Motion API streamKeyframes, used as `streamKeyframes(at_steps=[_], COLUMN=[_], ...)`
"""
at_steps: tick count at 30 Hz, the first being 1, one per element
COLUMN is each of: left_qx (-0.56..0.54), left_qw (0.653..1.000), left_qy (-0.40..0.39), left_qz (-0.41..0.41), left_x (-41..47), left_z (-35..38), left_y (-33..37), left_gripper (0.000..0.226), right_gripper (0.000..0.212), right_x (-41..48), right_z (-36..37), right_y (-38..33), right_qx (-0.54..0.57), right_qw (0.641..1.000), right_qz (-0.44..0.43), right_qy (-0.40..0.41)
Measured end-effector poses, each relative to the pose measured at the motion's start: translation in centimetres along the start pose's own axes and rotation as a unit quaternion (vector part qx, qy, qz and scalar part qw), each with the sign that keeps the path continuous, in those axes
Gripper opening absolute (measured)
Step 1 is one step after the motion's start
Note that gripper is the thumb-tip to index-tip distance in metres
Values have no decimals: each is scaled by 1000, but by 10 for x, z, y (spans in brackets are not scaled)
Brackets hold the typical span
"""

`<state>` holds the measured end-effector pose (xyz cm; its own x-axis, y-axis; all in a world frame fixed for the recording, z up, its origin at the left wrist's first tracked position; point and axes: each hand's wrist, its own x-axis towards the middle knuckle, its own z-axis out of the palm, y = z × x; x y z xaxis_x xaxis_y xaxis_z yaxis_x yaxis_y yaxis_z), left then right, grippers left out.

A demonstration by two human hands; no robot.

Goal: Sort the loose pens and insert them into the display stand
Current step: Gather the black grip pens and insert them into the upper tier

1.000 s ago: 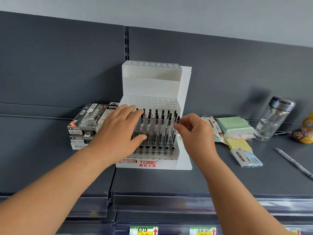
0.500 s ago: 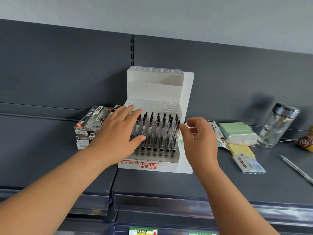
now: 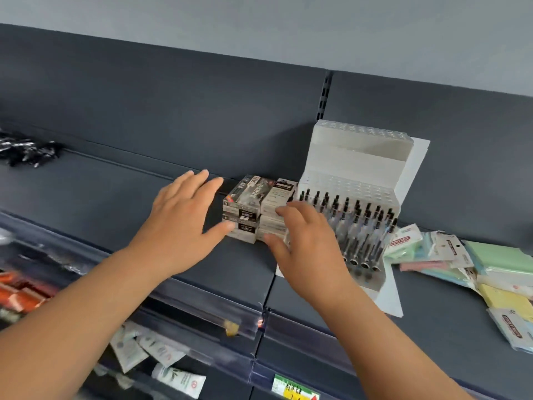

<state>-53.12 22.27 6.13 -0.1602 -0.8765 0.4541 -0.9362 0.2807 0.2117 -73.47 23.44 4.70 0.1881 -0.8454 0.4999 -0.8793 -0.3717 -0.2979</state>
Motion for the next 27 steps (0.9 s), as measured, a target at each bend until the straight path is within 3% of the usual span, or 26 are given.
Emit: streamKeyframes(at_steps=[10, 20, 27], left_qx=[69, 110, 125], left_qw=[989, 978, 969], left_qy=[-19, -23, -38], left_qz=[-126, -177, -208], left_x=[-63, -117, -131], left_z=[-63, -135, -167], left_y=[-154, -318, -392], left_gripper=[77, 79, 80], right_gripper=[65, 64, 63], right_x=[49, 87, 109], right_z=[82, 168, 207], right_y=[-147, -315, -385], right_qx=[-34, 20, 34], right_qw=[989, 983, 977], right_qz=[-72, -102, -106], right_qy=[-122, -150, -181])
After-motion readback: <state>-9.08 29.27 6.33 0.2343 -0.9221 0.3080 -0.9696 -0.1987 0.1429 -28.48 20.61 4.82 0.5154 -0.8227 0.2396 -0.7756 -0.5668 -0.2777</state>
